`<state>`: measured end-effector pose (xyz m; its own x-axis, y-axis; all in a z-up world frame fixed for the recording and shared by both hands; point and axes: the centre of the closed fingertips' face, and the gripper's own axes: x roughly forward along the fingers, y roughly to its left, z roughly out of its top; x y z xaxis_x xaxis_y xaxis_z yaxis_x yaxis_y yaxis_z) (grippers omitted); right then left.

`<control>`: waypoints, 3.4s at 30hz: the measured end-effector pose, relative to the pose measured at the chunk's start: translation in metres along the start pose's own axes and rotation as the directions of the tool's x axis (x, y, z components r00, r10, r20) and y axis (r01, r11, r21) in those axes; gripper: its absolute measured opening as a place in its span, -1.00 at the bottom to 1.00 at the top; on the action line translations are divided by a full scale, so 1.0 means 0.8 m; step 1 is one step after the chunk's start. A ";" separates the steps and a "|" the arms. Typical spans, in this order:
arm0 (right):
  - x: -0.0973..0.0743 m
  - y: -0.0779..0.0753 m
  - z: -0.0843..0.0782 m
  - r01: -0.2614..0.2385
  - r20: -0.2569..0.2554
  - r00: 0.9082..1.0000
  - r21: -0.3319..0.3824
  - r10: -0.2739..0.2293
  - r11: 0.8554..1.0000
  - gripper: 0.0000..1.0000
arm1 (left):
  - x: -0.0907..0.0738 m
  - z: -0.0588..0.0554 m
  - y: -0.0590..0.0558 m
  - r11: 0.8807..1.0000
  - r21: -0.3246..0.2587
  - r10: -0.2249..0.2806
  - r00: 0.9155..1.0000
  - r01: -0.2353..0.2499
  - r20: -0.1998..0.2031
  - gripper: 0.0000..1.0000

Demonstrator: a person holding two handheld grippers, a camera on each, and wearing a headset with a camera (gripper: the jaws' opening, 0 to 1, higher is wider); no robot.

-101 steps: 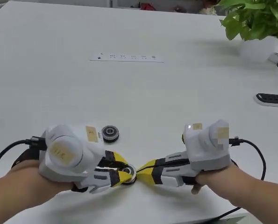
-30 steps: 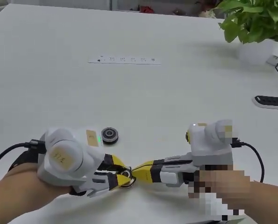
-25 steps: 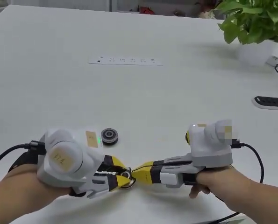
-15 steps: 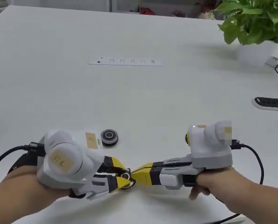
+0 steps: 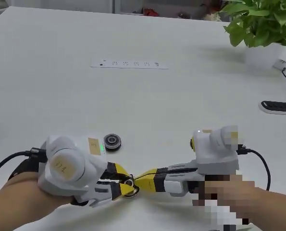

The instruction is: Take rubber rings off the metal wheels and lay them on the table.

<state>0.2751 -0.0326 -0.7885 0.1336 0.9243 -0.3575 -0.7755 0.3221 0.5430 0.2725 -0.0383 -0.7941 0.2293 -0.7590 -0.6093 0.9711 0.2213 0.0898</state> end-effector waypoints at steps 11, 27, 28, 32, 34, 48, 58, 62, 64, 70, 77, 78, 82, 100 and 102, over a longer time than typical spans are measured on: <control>0.000 0.003 0.002 -0.015 0.011 1.000 0.009 0.015 1.000 -1.00 | 0.000 0.000 0.000 1.000 0.002 -0.002 1.000 0.002 0.003 -0.74; -0.001 0.006 0.008 -0.035 0.044 0.998 0.043 0.033 0.998 -1.00 | 0.000 0.001 -0.001 1.000 -0.001 -0.002 1.000 0.002 0.006 -0.74; -0.001 0.007 0.008 -0.036 0.045 0.998 0.045 0.034 0.998 -1.00 | 0.000 0.001 -0.001 1.000 -0.001 -0.002 1.000 0.002 0.006 -0.74; -0.002 0.007 0.008 -0.041 0.051 0.998 0.054 0.038 0.998 -1.00 | 0.000 0.001 -0.001 1.000 0.000 -0.002 1.000 0.002 0.007 -0.74; -0.002 0.007 0.009 -0.043 0.054 0.998 0.058 0.040 0.997 -1.00 | 0.000 0.001 -0.001 1.000 0.000 -0.002 1.000 0.002 0.007 -0.74; -0.001 0.002 0.007 -0.031 0.059 0.998 0.079 0.027 0.996 -1.00 | 0.001 0.001 0.000 1.000 -0.005 0.005 1.000 -0.005 0.007 -0.73; -0.004 -0.001 0.006 -0.021 0.063 0.998 0.074 0.017 0.997 -1.00 | 0.001 0.002 -0.001 1.000 -0.009 0.000 1.000 0.000 0.010 -0.72; -0.004 -0.002 0.007 -0.020 0.064 0.998 0.074 0.015 0.997 -1.00 | -0.001 0.001 -0.001 1.000 0.002 -0.006 1.000 0.006 0.001 -0.72; -0.004 -0.001 0.007 -0.020 0.064 0.998 0.073 0.016 0.997 -1.00 | -0.002 0.001 -0.001 1.000 0.005 -0.009 1.000 0.009 -0.001 -0.72; -0.005 -0.002 0.008 -0.020 0.067 0.998 0.071 0.015 0.997 -1.00 | -0.008 0.001 -0.002 1.000 0.010 -0.023 1.000 0.023 -0.008 -0.68; -0.004 -0.002 0.008 -0.022 0.069 0.997 0.070 0.018 0.997 -1.00 | -0.022 0.005 -0.001 1.000 -0.015 -0.024 1.000 0.024 0.012 -0.59; -0.004 -0.002 0.008 -0.022 0.069 0.997 0.069 0.018 0.997 -1.00 | -0.025 0.005 -0.001 0.999 -0.025 -0.022 1.000 0.022 0.014 -0.56; -0.003 0.000 0.008 -0.026 0.068 0.997 0.070 0.021 0.997 -1.00 | -0.033 0.005 0.001 0.999 -0.033 -0.016 1.000 0.017 0.022 -0.50; -0.004 0.002 0.009 -0.031 0.066 0.997 0.064 0.026 0.997 -1.00 | -0.064 0.009 0.005 0.997 -0.079 0.018 0.997 -0.013 0.071 -0.20; -0.004 0.002 0.011 -0.032 0.067 0.997 0.062 0.028 0.998 -1.00 | -0.067 0.009 0.005 0.996 -0.082 0.021 0.997 -0.015 0.074 -0.18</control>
<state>0.2784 -0.0333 -0.7799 0.1536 0.9445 -0.2903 -0.7395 0.3047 0.6002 0.2647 -0.0013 -0.7556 0.2541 -0.7975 -0.5472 0.9587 0.2824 0.0337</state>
